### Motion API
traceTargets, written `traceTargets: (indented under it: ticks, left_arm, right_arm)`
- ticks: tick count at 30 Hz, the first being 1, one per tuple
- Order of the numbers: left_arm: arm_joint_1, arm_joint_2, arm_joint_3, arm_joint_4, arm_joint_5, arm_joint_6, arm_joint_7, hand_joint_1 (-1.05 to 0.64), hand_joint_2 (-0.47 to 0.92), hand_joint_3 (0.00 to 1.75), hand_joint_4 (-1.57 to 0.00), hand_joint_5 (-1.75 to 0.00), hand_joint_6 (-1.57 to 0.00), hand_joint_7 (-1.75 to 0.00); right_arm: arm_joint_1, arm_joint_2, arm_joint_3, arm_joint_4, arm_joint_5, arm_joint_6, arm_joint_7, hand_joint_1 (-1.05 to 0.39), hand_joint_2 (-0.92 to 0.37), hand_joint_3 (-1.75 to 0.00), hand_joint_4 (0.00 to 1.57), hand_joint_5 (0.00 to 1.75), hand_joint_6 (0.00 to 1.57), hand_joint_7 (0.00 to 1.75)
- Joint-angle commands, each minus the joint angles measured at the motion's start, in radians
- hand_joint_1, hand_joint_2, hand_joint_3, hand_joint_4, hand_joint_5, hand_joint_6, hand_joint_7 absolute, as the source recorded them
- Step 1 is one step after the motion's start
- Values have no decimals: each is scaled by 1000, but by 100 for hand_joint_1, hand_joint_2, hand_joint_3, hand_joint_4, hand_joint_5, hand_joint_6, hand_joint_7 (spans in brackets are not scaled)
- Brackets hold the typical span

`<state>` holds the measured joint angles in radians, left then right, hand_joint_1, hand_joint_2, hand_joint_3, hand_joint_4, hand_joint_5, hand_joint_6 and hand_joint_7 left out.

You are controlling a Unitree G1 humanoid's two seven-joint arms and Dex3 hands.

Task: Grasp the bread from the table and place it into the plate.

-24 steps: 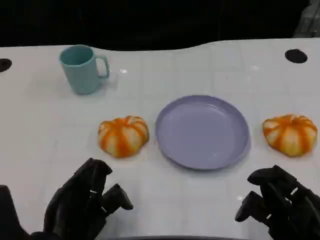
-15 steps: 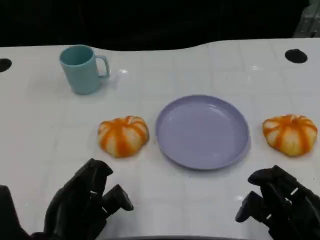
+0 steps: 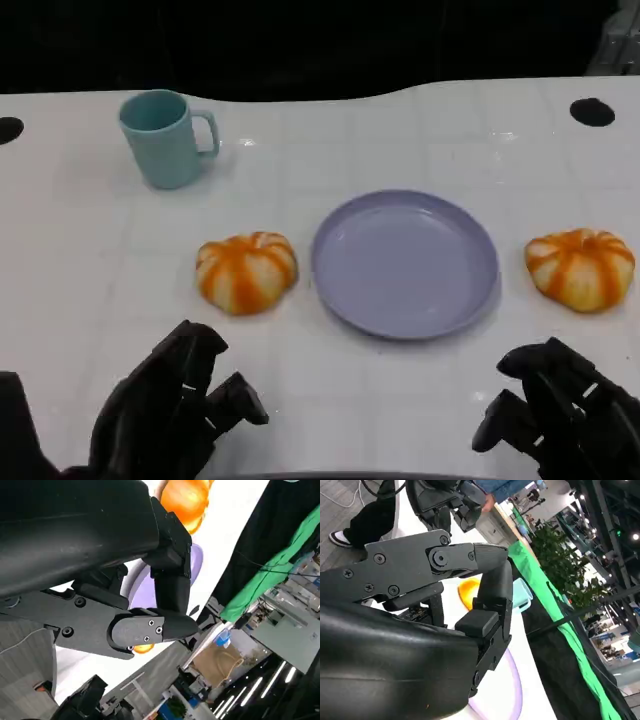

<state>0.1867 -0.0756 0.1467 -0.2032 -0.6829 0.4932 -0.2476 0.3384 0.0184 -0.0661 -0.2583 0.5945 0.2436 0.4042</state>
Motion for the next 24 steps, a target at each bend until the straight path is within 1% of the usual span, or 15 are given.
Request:
traceTargets:
  ticks: [1,9,12,15,16,17,19,20,21,22,23,24]
  left_arm:
    - [5,14,-5,-8,4,-9,-13,-54,92,40,-76,-175,-52,-173]
    - [-7,18,-7,6,3,-6,-16,-54,92,40,-76,-175,-54,-172]
    - [-10,20,-8,8,2,-7,-19,-55,92,40,-76,-175,-54,-172]
    - [-11,25,-10,7,2,-6,-24,-55,92,39,-76,-175,-54,-172]
    - [-12,37,-18,10,14,-22,-46,-55,92,39,-75,-175,-54,-172]
    - [-14,50,-27,13,27,-40,-71,-57,92,44,-72,-175,-51,-166]
    - [-20,73,-39,19,52,-69,-106,-58,92,47,-67,-175,-52,-155]
    - [-25,84,-44,22,69,-91,-122,-60,92,38,-61,-164,-51,-129]
    - [-28,92,-49,26,85,-111,-135,-60,92,35,-58,-158,-51,-114]
    - [-29,97,-52,29,96,-126,-144,-61,92,33,-56,-153,-51,-105]
    - [-33,106,-61,39,129,-174,-166,-61,92,30,-55,-147,-50,-96]
    - [-38,116,-71,51,161,-224,-186,-61,92,27,-56,-134,-53,-80]
  right_arm:
    - [14,-1,-12,-20,13,-7,-7,-55,-92,-23,57,158,58,114]
    - [22,-1,-16,-25,18,-9,-1,-56,-92,-22,57,156,59,112]
    - [32,4,-15,-33,12,-11,-12,-55,-92,-20,59,153,61,109]
    - [40,7,-10,-43,4,-16,-15,-55,-92,-22,59,152,62,107]
    - [41,9,-9,-44,6,-16,-14,-55,-92,-22,59,152,62,107]
    - [43,11,-8,-45,8,-14,-15,-55,-92,-22,59,152,62,107]
    - [45,14,-7,-48,9,-12,-16,-55,-92,-22,59,152,62,107]
    - [47,15,-5,-51,6,-12,-18,-55,-92,-22,59,153,62,106]
    - [48,16,-3,-53,4,-12,-19,-55,-92,-22,59,153,62,106]
    - [49,17,-2,-54,3,-13,-20,-55,-92,-22,59,153,63,106]
    - [49,18,0,-55,1,-15,-19,-55,-92,-22,60,152,63,106]
    - [49,19,1,-55,-3,-17,-21,-55,-92,-22,60,153,63,106]
